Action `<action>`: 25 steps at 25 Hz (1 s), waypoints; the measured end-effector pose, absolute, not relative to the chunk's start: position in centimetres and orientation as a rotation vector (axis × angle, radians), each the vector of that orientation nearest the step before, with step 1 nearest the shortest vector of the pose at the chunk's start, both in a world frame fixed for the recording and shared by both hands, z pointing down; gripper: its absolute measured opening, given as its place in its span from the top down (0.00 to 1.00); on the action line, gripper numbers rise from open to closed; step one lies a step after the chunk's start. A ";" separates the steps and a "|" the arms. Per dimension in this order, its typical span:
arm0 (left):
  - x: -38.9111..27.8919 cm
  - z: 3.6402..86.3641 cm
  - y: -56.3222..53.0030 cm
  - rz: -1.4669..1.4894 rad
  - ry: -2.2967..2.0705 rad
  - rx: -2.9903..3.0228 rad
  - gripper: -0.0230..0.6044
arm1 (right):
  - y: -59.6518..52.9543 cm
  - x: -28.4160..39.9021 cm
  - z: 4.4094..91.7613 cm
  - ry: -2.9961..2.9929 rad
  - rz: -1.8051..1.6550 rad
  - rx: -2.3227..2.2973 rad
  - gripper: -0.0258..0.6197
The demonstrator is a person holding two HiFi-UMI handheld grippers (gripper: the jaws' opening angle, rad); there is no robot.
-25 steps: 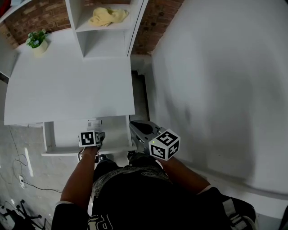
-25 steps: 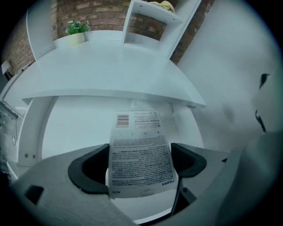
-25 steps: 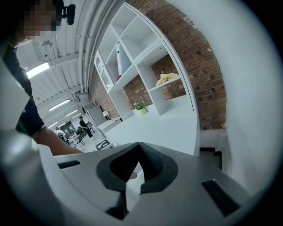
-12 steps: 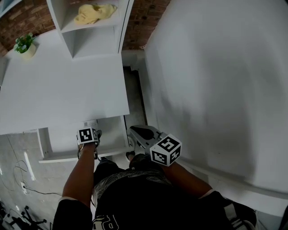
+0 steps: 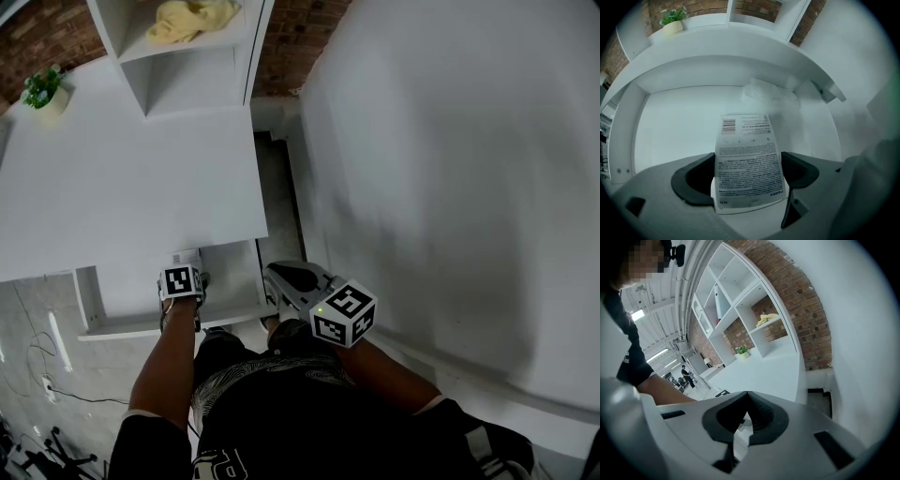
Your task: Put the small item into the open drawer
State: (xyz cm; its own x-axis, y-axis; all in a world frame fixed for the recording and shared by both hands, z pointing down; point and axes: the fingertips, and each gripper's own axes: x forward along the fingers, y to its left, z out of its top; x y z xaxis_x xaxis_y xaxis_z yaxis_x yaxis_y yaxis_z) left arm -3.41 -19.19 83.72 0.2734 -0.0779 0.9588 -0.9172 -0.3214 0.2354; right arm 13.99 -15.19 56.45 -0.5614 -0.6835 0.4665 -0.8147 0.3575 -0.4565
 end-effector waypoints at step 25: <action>-5.0 75.4 -19.9 1.012 -1.021 1.756 0.30 | -18.5 11.3 54.7 -2.554 0.920 1.153 0.95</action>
State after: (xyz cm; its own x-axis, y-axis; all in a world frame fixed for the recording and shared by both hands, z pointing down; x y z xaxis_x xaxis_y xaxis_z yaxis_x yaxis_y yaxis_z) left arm -4.98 -19.88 75.45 0.3409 -0.2309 0.9113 -0.9134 -0.3106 0.2630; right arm 11.30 -18.48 54.73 -0.6788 -0.6114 0.4066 -0.7303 0.5043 -0.4609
